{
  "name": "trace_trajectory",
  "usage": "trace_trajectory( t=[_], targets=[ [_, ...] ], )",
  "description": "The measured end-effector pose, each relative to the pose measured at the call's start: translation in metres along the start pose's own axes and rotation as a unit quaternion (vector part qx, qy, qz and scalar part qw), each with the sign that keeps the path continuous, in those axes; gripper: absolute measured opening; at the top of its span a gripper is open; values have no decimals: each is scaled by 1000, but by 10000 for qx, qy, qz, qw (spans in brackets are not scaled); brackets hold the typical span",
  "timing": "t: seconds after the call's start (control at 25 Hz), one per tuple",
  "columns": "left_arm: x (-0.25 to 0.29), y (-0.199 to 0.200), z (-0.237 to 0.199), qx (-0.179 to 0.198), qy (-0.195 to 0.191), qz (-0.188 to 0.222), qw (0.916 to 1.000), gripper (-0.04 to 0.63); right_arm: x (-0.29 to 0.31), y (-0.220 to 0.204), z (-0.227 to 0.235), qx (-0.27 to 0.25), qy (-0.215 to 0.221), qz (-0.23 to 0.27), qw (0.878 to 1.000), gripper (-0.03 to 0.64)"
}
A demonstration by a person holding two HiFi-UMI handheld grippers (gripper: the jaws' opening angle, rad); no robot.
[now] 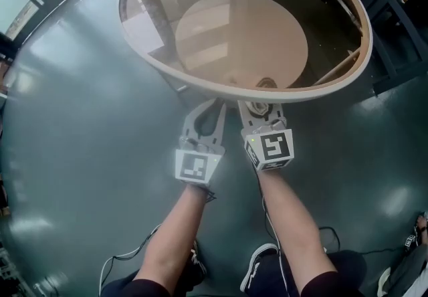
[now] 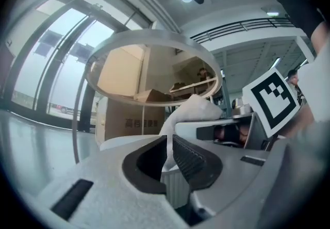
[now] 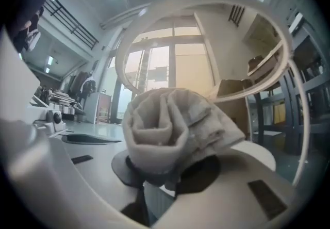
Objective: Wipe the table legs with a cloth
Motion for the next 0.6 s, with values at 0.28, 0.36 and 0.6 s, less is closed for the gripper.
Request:
trace_trajectory(
  t=[0.28,0.36,0.6],
  targets=[
    [-54,-5,-22,36,348,-85,9994,23,34,-24,-57,-95,80,-351,9993,89],
    [-59,-12,-19,-53,316,-191,9993,23,31,-27,-59,-108,-35,-454,9989,89],
    [-42,-15,3,-162,36,-228,9996,23,4,-34,-24,-107,-427,-728,9964,89]
  ],
)
Point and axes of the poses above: the fingertips, and each gripper's own axes: x forward along the fingers, z to its right, y out of its top, the point moved 10 cm from there along -x, backward along the fingers, and after that the axes turned 6 degrees about -x, right-handed, at the moved point
